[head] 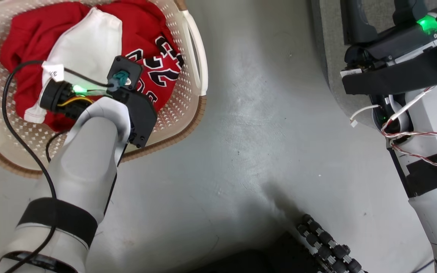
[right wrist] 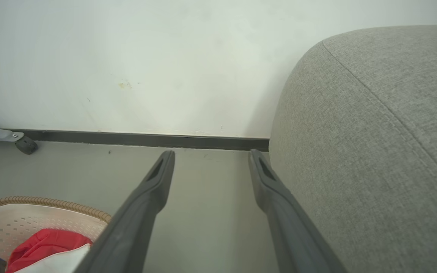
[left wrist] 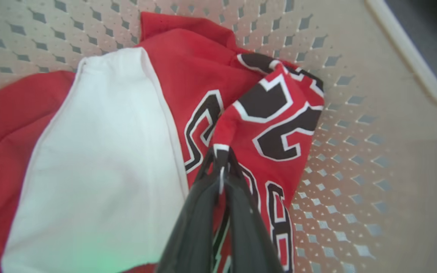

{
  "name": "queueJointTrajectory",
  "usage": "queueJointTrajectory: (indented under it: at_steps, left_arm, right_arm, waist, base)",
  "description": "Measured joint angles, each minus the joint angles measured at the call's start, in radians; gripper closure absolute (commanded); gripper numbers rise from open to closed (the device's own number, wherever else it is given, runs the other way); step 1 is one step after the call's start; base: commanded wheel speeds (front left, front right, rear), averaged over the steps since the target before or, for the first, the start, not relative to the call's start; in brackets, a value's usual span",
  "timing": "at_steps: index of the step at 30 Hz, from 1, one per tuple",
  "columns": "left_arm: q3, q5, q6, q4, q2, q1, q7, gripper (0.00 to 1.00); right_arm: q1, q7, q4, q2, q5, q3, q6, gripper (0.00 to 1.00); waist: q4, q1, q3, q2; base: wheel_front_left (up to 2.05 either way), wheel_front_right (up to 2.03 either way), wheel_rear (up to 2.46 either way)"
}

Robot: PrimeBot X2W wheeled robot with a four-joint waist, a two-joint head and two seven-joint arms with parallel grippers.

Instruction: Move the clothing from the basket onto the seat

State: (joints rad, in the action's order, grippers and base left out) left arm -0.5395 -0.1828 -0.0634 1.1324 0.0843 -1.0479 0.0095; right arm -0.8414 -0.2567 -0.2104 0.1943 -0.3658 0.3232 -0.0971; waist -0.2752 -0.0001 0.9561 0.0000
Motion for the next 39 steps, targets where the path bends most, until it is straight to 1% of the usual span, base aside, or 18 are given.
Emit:
queueJointTrajectory:
  at_steps: [6, 17, 22, 24, 28, 29, 39]
  left_arm:
    - [0.023, -0.028, 0.002, 0.005, -0.018, 0.05, -0.083, 1.0]
    - [0.068, -0.12, -0.007, 0.01, -0.045, 0.14, -0.225, 1.0]
    - [0.086, -0.151, -0.009, 0.009, -0.047, 0.174, -0.242, 1.0]
    - [0.09, -0.17, -0.017, 0.008, -0.048, 0.187, -0.244, 1.0]
    - [0.098, -0.19, -0.018, 0.0, -0.05, 0.219, -0.253, 1.0]
    - [0.1, -0.196, -0.026, -0.005, -0.051, 0.227, -0.254, 1.0]
    - [0.044, -0.296, -0.034, -0.149, -0.052, 0.333, -0.259, 1.0]
  right_arm:
    - [0.031, 0.0, -0.048, 0.005, 0.007, -0.014, -0.008, 0.0]
    - [0.078, 0.0, -0.133, 0.043, 0.032, -0.027, -0.015, 0.0]
    - [0.107, 0.0, -0.171, 0.051, 0.032, -0.032, -0.018, 0.0]
    - [0.122, 0.0, -0.184, 0.05, 0.033, -0.03, -0.018, 0.0]
    - [0.153, 0.0, -0.212, 0.047, 0.033, -0.025, -0.019, 0.0]
    - [0.162, 0.0, -0.218, 0.046, 0.033, -0.024, -0.019, 0.0]
    - [0.244, 0.0, -0.285, 0.042, 0.033, -0.021, -0.022, 0.0]
  waist:
    - [0.022, 0.0, -0.063, 0.0]
    - [0.087, -0.0001, -0.205, 0.0]
    - [0.123, -0.0002, -0.273, 0.0]
    - [0.137, -0.0001, -0.301, -0.0001]
    - [0.164, -0.0002, -0.359, -0.0001]
    - [0.171, -0.0002, -0.373, -0.0001]
    - [0.231, -0.0001, -0.52, -0.0001]
  base:
    - [0.0, 0.0, 0.0]
    - [0.0, 0.0, 0.0]
    - [0.0, 0.0, 0.0]
    - [0.0, 0.0, 0.0]
    - [0.0, 0.0, 0.0]
    - [0.0, 0.0, 0.0]
    - [0.0, 0.0, 0.0]
